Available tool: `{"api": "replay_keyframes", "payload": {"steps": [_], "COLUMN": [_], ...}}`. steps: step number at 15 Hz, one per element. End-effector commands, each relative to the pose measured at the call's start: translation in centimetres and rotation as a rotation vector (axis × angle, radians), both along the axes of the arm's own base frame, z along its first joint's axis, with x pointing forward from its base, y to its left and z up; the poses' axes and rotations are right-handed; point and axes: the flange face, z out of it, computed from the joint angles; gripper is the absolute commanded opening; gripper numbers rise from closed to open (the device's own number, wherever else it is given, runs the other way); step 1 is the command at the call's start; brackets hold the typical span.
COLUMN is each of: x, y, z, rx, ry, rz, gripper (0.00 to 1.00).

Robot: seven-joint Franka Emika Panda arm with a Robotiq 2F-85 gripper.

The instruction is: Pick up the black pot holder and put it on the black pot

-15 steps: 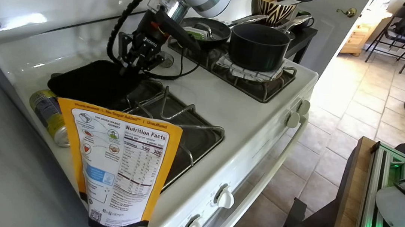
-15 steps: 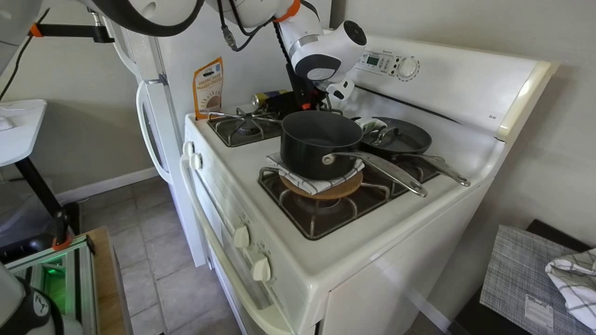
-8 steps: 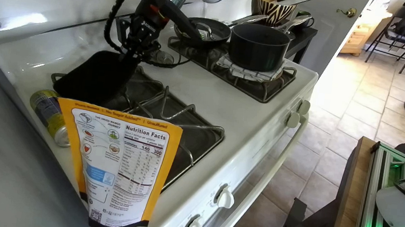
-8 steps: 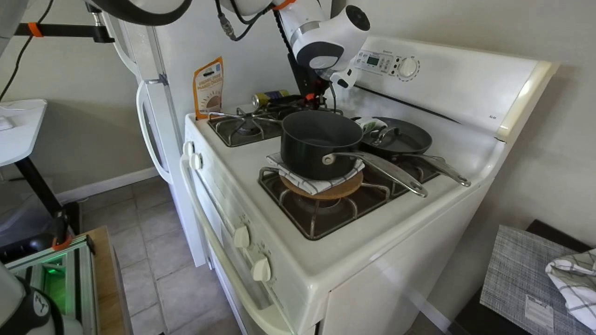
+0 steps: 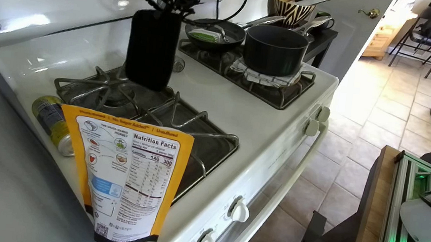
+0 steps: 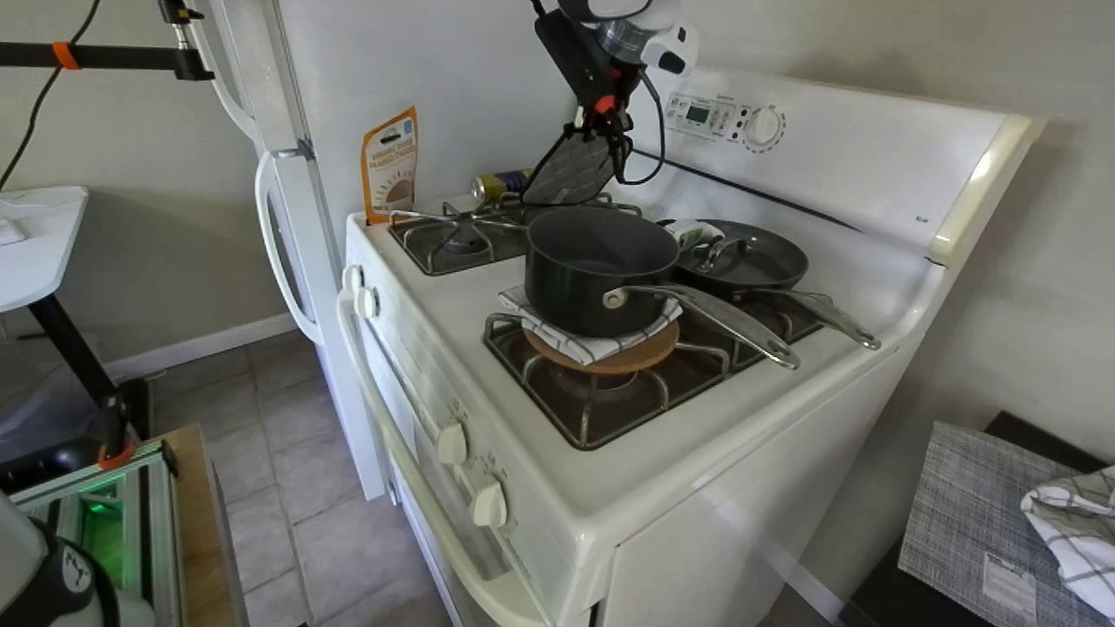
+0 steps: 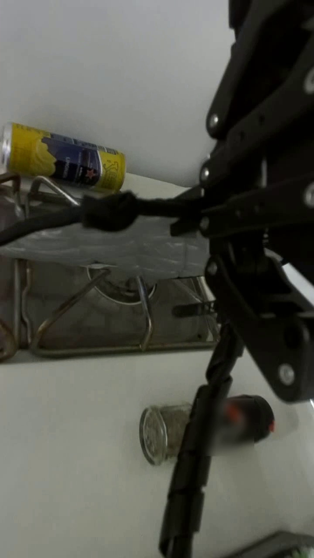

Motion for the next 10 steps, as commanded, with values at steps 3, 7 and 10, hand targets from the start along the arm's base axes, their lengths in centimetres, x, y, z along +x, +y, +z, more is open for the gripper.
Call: {"api": "replay_keyframes", "payload": {"steps": [3, 7, 10], "x": [-8.3, -13.5, -12.6], "y": [-8.7, -14.6, -15.4], "z": [3.4, 3.4, 3.9], "rx": [-0.043, 0.015, 0.009], "ry": [-0.022, -0.081, -0.094], "rz": [0.037, -0.006, 0.003], "gripper": [0.0, 0.0, 0.02]}}
